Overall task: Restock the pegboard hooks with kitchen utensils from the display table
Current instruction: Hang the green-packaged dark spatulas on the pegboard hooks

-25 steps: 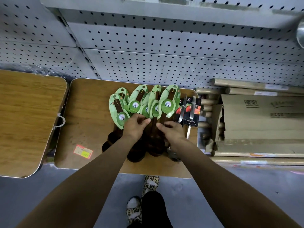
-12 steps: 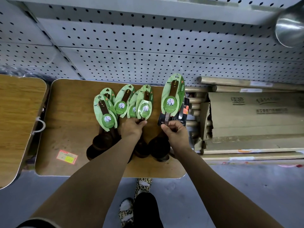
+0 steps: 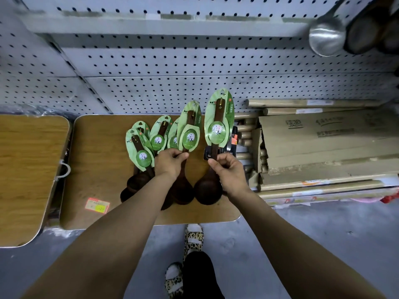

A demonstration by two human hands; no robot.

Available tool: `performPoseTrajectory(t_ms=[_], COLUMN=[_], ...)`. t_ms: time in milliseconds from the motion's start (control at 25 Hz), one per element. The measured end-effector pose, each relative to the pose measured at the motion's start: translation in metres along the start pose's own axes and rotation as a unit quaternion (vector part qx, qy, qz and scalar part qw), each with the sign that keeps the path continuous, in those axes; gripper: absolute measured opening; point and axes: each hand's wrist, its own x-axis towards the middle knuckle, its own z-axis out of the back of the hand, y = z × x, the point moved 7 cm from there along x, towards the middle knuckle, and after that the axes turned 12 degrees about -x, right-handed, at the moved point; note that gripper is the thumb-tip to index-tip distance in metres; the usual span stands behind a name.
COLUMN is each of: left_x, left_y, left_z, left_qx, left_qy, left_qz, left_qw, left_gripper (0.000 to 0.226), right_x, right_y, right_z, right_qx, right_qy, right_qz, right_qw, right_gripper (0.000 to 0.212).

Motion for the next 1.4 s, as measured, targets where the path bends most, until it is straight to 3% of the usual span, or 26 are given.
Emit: performPoseTrajectory(t_ms=[240,480,760,960,1160,1320,1400], left_x=[-0.084,-0.196,-0.311,-0.357,-0.398,-0.429,-0.440], left_y=[-0.040,-0.097,-0.164,-0.194,-0.209,-0.226,-0.233], left_z=[0.016,0.014,-0.005,-0.055,-0.128,-0.170,-0.185], left_qx=[-0.058,-0.154,-0.263,-0.298,-0.322,-0.347,-0.355], left_qy=[0.072,0.153,0.198,0.194,0.174,0.148,0.138], left_qz=[-0.064,-0.134,-0.197,-0.195,-0.201,-0.207,-0.206], left_qw=[0.994,0.967,0.923,0.914,0.909,0.902,0.901], left_gripper=[0.022,0.018,0.016,0.016,0.009,0.008,0.008], right_x=[-0.077,-0.166,-0.221,-0.236,-0.219,-0.211,-0.207], right_y=[0.046,0.099,0.160,0.175,0.157,0.148,0.149], right_z=[0.038,0.114,0.205,0.277,0.345,0.391,0.409], right_qx=[0.060,0.087,0.147,0.096,0.120,0.064,0.023], right_qy=[-0.029,-0.083,-0.099,-0.085,0.000,0.019,0.027], right_qz=[0.044,0.123,0.186,0.254,0.199,0.152,0.158], right_qw=[0.997,0.985,0.966,0.959,0.973,0.986,0.987], right_gripper=[0.014,0.043,0.017,0.012,0.019,0.023,0.037])
